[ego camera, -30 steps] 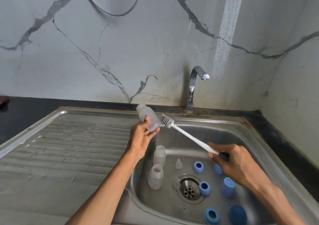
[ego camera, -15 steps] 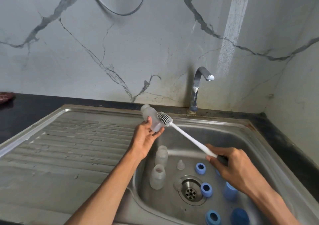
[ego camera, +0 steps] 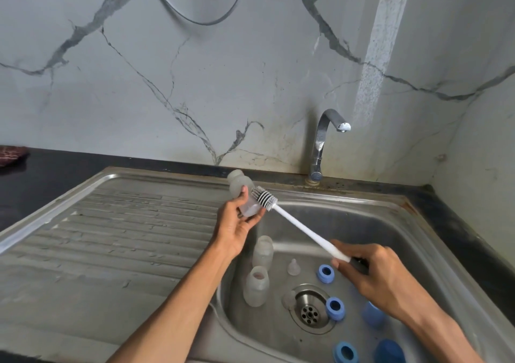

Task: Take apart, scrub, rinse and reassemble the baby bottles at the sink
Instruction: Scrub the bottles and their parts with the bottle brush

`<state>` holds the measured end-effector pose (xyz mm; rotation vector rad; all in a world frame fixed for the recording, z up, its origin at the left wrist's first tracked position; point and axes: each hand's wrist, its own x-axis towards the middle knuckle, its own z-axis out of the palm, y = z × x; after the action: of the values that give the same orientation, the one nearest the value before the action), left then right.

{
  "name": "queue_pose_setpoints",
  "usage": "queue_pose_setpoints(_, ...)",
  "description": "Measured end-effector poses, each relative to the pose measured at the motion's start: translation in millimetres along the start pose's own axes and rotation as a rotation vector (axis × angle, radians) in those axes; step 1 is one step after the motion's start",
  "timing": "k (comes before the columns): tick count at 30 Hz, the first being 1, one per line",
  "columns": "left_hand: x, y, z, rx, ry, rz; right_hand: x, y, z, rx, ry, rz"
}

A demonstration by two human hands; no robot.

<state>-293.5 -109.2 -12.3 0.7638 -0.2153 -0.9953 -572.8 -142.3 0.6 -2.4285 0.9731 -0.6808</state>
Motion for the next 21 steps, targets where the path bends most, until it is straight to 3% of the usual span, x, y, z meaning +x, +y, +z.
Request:
queue_pose_setpoints(5, -4, -8, 7, -0.025, -0.084, -0.071, 0, -1, 1, 0.005, 0.02, 0.022)
queue_pose_setpoints(10, -15, -31, 22, 0.129, -0.194, -0.071, 2, -2, 4, 0.052, 0.109, 0.084)
queue_pose_setpoints(21, 5, -1, 0, 0.089, -0.097, -0.034, 0, 2, 2, 0.018, 0.002, 0.068)
